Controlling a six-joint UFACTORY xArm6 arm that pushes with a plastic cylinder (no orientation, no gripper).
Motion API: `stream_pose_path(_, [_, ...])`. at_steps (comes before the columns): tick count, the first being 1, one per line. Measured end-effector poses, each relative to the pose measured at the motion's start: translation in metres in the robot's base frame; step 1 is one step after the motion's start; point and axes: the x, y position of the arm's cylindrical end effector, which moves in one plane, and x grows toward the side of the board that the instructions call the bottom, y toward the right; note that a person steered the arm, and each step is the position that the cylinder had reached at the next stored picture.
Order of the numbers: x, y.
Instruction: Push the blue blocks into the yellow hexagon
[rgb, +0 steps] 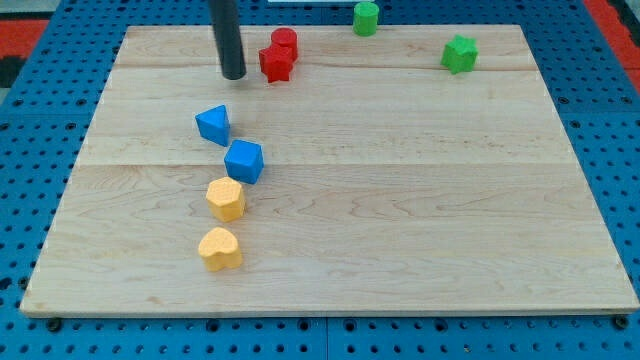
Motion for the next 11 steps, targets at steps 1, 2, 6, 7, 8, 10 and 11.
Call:
stream_pose_path(1, [0.000, -0.011])
stream_pose_path(2, [0.000, -0.013])
stream_pose_path(6, [0.115, 0.004])
stream_pose_path(7, [0.173, 0.009])
stream_pose_path(8, [0.178, 0.009])
stream_pose_path(10, [0.123, 0.039])
stream_pose_path(11, [0.164, 0.057])
